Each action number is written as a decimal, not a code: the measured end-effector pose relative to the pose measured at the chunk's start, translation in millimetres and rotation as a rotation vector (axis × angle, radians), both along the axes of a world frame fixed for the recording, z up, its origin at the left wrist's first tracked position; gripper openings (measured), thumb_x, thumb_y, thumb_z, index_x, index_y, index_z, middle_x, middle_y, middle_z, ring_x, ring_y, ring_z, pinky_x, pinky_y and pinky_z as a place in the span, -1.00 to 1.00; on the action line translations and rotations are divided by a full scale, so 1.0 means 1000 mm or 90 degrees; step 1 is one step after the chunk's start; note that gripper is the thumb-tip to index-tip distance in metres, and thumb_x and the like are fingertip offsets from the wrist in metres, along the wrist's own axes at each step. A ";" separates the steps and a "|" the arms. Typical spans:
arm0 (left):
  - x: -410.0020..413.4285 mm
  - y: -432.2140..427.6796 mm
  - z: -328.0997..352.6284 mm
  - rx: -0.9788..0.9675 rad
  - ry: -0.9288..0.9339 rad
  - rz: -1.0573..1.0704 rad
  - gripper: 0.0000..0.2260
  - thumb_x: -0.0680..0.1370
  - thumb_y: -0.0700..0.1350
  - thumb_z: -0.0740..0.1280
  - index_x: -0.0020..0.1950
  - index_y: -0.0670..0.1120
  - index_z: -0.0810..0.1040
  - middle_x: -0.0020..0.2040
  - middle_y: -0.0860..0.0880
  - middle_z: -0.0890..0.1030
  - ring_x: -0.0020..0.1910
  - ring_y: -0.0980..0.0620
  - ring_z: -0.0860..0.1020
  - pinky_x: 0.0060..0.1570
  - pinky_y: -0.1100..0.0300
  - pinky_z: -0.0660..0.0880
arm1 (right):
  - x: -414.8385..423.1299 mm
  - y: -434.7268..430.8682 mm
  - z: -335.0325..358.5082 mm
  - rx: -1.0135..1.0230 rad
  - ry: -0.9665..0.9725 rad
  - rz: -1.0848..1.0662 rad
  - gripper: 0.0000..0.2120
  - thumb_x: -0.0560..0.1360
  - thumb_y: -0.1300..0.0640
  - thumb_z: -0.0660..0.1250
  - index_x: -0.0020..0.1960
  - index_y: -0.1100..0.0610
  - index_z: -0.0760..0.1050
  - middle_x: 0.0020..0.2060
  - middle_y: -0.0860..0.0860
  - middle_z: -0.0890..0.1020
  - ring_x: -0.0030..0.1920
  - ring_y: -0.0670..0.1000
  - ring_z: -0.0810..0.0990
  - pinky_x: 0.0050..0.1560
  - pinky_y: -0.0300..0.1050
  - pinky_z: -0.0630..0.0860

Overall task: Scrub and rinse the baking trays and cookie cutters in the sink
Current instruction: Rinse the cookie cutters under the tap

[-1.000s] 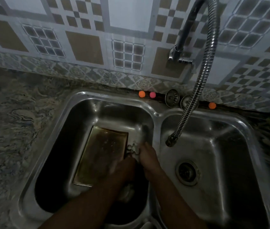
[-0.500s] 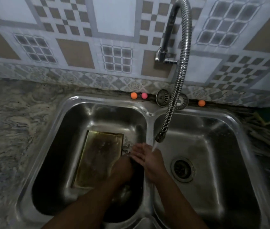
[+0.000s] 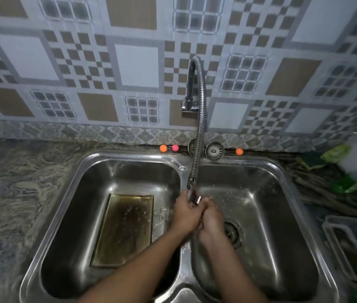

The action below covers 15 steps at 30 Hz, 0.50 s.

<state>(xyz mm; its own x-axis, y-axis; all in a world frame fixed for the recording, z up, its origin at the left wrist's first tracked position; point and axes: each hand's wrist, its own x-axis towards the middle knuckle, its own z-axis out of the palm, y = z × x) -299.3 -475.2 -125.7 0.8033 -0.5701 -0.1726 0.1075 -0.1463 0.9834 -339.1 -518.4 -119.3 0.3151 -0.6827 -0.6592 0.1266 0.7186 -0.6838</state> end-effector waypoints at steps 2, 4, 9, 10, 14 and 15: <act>0.003 -0.001 -0.003 -0.008 0.024 0.009 -0.94 0.55 -0.20 0.38 0.00 -0.07 0.58 -0.18 0.04 0.67 -0.16 0.17 0.63 -0.13 0.32 0.51 | -0.001 0.000 0.006 -0.006 -0.043 0.019 -0.79 0.61 0.17 0.22 0.03 0.26 0.58 -0.17 0.19 0.70 -0.26 0.07 0.69 -0.28 -0.12 0.63; 0.005 0.004 0.000 -0.030 0.071 0.033 -0.89 0.62 -0.18 0.28 -0.03 -0.09 0.60 -0.18 -0.01 0.68 -0.18 0.12 0.64 -0.17 0.32 0.52 | 0.003 0.004 0.012 -0.019 -0.042 0.060 -0.82 0.60 0.20 0.24 0.00 0.26 0.60 -0.15 0.22 0.69 -0.30 0.05 0.68 -0.33 -0.17 0.61; 0.014 0.014 0.002 -0.011 0.053 0.150 -0.81 0.63 -0.14 0.27 -0.14 -0.11 0.61 -0.28 -0.01 0.64 -0.29 0.09 0.58 -0.35 0.42 0.44 | 0.017 0.021 0.019 -0.038 -0.056 0.081 -0.88 0.55 0.31 0.30 0.07 0.26 0.53 -0.15 0.22 0.68 -0.24 0.08 0.66 -0.30 -0.13 0.60; 0.018 0.016 0.002 -0.018 0.041 0.154 -0.90 0.59 -0.16 0.33 -0.11 -0.09 0.58 -0.25 -0.02 0.63 -0.25 0.05 0.58 -0.34 0.43 0.44 | 0.018 0.023 0.019 -0.032 -0.064 0.073 -0.89 0.55 0.31 0.30 0.05 0.26 0.56 -0.17 0.20 0.69 -0.23 0.09 0.66 -0.26 -0.11 0.61; 0.024 0.016 0.002 0.006 -0.008 0.096 -0.97 0.52 -0.20 0.43 -0.06 -0.10 0.60 -0.21 0.02 0.66 -0.21 0.11 0.61 -0.24 0.44 0.47 | 0.019 0.030 0.005 -0.064 -0.033 0.029 -0.84 0.59 0.24 0.26 0.09 0.22 0.59 -0.10 0.18 0.71 -0.04 0.15 0.69 0.11 0.05 0.59; 0.024 0.014 0.001 0.022 -0.014 0.086 -0.93 0.52 -0.15 0.44 -0.15 -0.10 0.62 -0.26 0.03 0.65 -0.25 0.13 0.60 -0.25 0.39 0.48 | 0.019 0.032 0.003 -0.087 -0.002 0.023 -0.84 0.60 0.19 0.26 0.08 0.20 0.59 -0.11 0.16 0.71 -0.05 0.13 0.70 0.10 0.06 0.60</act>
<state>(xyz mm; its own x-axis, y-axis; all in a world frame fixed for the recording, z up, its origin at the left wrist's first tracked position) -275.5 -460.7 -124.7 0.8762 -0.4502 -0.1717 0.1071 -0.1654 0.9804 -320.5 -486.7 -115.8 0.3435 -0.7542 -0.5597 0.1046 0.6230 -0.7752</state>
